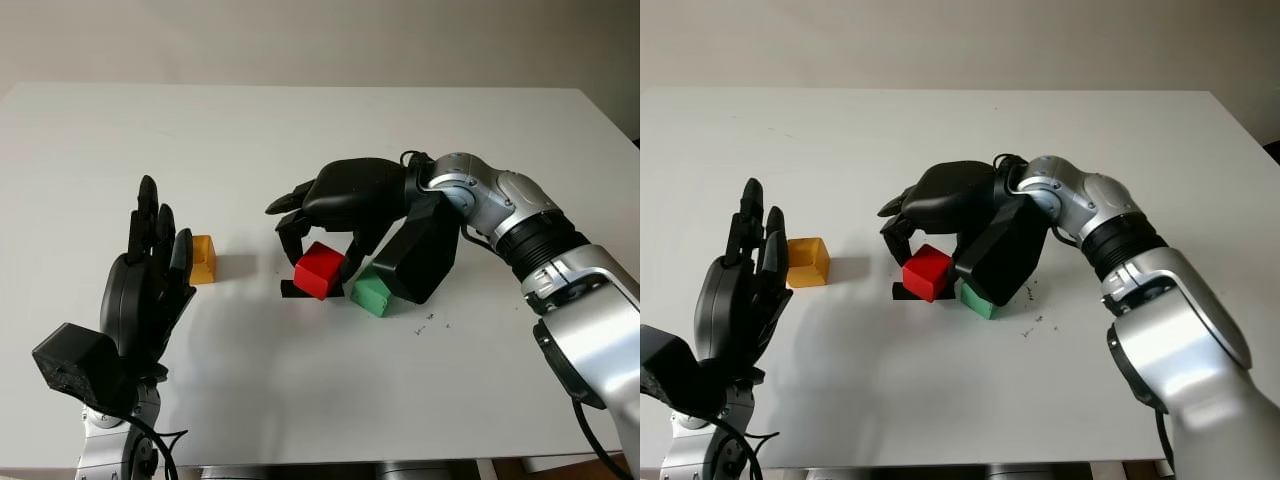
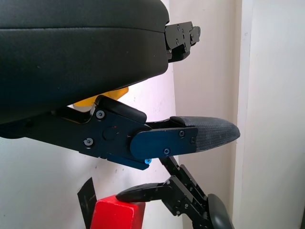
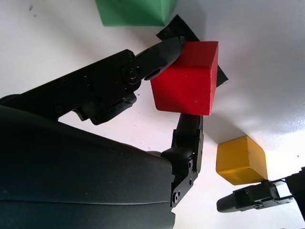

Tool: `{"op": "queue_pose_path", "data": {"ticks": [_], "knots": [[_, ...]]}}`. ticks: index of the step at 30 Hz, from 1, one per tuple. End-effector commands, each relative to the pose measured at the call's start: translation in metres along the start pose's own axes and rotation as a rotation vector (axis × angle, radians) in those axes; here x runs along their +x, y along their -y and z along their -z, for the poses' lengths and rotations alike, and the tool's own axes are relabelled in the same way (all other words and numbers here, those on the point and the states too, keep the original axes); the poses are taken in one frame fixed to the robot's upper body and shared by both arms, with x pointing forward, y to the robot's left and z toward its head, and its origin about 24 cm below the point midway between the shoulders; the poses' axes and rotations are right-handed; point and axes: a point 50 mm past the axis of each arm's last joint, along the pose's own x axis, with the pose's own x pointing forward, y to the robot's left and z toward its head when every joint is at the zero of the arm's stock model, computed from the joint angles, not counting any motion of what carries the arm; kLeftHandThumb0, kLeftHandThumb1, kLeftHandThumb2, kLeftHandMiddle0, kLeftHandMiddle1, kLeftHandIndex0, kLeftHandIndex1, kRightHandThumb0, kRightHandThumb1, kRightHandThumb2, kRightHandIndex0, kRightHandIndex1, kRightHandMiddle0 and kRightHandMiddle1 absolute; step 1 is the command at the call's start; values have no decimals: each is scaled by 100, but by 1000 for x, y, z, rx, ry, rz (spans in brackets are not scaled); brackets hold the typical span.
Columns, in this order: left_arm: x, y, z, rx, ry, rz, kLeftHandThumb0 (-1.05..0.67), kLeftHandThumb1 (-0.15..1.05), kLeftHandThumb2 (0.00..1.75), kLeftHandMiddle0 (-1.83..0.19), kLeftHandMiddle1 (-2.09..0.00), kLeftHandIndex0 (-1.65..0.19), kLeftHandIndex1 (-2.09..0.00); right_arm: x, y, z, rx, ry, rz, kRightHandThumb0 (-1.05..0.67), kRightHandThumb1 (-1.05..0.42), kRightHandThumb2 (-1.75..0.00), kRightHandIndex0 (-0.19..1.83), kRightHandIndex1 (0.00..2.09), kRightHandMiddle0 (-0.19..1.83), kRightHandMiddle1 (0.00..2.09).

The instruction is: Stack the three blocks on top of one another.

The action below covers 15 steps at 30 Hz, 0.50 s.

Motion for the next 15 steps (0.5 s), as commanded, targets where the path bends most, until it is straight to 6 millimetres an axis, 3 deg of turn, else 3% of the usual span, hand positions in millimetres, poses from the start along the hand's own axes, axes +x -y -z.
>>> {"op": "queue_pose_path", "data": {"ticks": [1,15], "knots": [[0,0,-3,7,15,1,-74,105,48,14,-6,13,-5,1,-1,-1,16,7,22,-43,-95,-6,20,4,40,135],[-2,-2,-4,18,9,3,-74,105,49,14,-5,13,-5,7,-13,1,-2,-13,67,-45,-93,-5,22,5,40,136]]}}
